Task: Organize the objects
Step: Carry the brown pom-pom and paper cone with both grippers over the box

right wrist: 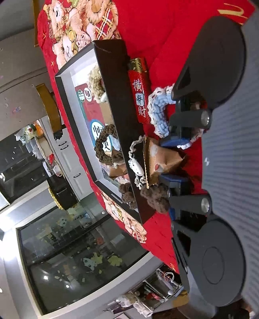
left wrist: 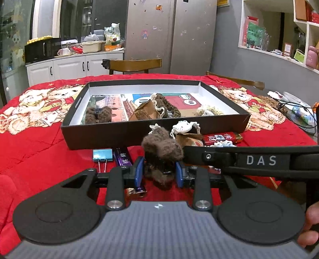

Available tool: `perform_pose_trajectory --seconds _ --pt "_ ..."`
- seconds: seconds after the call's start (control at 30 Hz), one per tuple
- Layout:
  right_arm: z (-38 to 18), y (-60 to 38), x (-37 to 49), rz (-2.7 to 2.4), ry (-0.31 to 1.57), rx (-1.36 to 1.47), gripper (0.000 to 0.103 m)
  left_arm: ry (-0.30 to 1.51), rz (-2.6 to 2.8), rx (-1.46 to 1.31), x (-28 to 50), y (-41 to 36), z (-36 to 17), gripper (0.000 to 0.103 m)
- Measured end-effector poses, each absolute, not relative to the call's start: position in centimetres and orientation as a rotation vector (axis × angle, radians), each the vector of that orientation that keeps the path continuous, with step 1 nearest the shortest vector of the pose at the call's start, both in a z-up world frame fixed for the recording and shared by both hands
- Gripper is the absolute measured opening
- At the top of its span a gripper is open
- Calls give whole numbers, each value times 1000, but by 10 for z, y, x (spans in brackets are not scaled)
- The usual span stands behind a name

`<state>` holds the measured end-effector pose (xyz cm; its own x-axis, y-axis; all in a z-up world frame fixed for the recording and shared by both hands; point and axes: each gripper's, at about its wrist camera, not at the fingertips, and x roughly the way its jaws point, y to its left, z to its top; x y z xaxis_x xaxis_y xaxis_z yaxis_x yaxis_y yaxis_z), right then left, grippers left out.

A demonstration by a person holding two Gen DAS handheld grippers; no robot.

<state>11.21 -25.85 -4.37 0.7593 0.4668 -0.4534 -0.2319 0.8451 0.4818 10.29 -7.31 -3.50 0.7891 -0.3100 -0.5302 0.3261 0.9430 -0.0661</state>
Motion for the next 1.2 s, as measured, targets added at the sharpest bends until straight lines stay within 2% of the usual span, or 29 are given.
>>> perform_pose_trajectory --seconds 0.43,1.2 --pt "-42 -258 108 370 573 411 29 570 -345 25 103 -73 -35 38" --pt "-18 -255 85 390 466 387 28 461 -311 -7 89 -68 -24 38"
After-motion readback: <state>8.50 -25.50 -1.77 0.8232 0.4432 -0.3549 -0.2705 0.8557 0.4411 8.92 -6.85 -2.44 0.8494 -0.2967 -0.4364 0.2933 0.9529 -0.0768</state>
